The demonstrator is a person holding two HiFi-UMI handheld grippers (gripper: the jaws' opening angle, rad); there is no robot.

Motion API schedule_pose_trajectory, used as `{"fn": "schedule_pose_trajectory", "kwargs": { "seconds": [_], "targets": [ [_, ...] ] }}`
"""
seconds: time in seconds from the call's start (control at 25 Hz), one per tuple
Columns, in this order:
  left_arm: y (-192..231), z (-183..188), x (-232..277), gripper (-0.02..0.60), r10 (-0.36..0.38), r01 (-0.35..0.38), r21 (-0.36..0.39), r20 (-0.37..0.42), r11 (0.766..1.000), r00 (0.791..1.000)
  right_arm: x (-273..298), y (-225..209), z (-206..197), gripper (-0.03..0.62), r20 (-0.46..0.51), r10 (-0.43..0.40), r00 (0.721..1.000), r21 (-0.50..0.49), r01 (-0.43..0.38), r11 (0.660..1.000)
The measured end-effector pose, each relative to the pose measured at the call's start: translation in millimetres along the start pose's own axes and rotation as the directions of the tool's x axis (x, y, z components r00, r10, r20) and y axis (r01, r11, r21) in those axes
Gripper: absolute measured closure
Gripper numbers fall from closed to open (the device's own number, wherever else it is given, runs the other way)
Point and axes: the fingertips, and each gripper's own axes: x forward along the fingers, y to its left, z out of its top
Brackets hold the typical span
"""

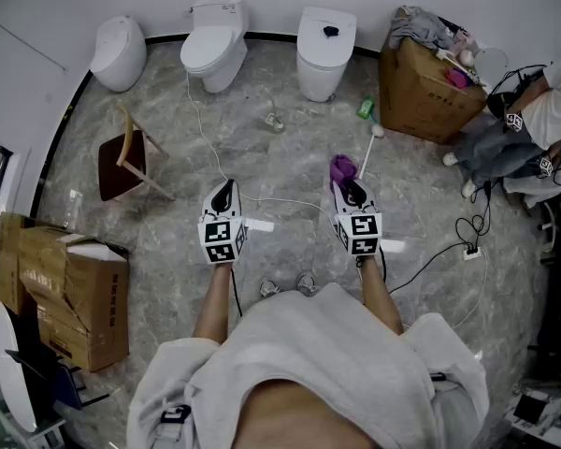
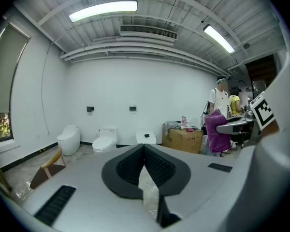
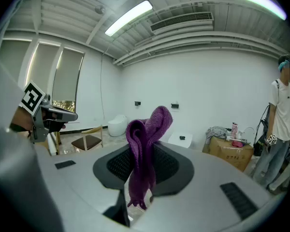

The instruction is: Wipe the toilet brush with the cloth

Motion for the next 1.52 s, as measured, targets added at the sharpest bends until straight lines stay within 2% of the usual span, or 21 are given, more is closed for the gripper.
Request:
{"fn": "schedule_pose_trajectory", "kwargs": {
  "seconds": [0.44, 0.84, 1.28, 1.52],
  "targets": [
    [11.8, 0.6, 5.6, 0.563, -0.012, 0.012, 0.001, 0.004, 1.000, 1.000, 8.6, 9.2, 7.0, 0.487, 0.017, 0.004, 1.000, 0.022, -0.004, 1.000],
    [36.9, -6.3, 17.0, 0.563, -0.032, 0.032, -0.010, 0.001, 0.999, 0.999, 27.9, 23.9, 12.0, 0.487, 0.009, -0.015, 1.000, -0.005, 0.015, 1.000],
    [70.4, -5.2, 47.8, 0.563, -0.067, 0.067, 0.014, -0.010, 0.998, 0.998, 70.3, 37.5, 23.0, 0.487, 0.011, -0.025, 1.000, 0.009, 0.025, 1.000],
    [79.4, -6.0, 72.8, 0.563, -0.056, 0.057, 0.017, -0.027, 0.998, 0.998, 101.6, 29.7, 20.6, 0.487, -0.001, -0.003, 1.000, 0.019, 0.003, 1.000]
  ]
}}
